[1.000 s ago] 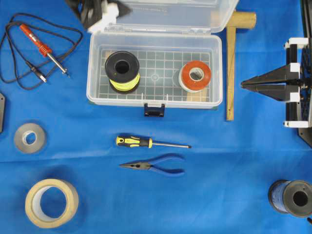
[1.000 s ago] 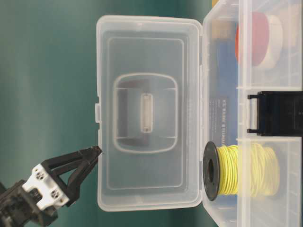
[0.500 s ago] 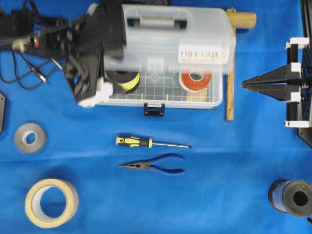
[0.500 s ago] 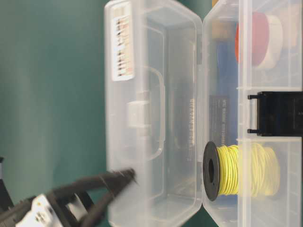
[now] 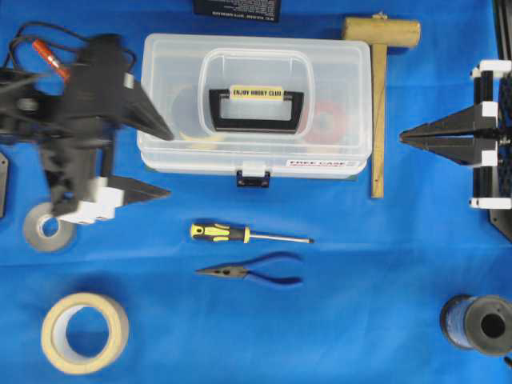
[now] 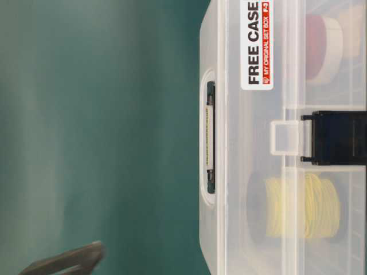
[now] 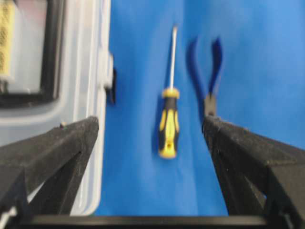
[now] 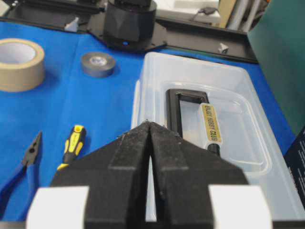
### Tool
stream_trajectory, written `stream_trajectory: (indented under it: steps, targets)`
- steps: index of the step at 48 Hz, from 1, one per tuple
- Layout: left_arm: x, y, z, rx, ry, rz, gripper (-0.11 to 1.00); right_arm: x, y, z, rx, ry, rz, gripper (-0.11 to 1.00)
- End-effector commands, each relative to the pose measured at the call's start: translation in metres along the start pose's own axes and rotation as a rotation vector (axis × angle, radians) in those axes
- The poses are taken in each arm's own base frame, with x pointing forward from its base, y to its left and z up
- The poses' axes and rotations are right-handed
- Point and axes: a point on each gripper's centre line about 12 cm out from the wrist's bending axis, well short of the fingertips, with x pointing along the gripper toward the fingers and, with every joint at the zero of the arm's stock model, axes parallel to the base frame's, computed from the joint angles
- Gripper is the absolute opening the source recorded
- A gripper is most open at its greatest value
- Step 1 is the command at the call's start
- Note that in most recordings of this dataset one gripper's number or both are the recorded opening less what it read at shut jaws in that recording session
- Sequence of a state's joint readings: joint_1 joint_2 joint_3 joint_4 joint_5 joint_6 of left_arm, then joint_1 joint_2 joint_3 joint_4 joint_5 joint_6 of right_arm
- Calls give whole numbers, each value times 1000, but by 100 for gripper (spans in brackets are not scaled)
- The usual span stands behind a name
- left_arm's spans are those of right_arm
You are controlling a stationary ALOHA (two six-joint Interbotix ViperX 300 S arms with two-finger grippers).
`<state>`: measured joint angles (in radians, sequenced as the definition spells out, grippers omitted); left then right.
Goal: Close the tool box with the left arm.
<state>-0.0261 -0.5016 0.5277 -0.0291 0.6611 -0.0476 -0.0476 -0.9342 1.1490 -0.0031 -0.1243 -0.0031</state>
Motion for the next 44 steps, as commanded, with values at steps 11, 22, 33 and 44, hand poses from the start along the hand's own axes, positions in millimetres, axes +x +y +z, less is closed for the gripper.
stream_trajectory:
  steps: [11,22,33,44]
  targets:
    - [-67,3,-33,24,-380,-13,89,-2,0,16,3,-55,0,0]
    - [-81,6,-81,32,-514,-16,89,-3,0,17,0,-60,0,0]
    - [-75,10,-129,32,-613,-18,89,-3,0,17,2,-61,0,0]
    - [-63,13,-161,35,-629,-16,89,-2,0,15,2,-52,0,0]
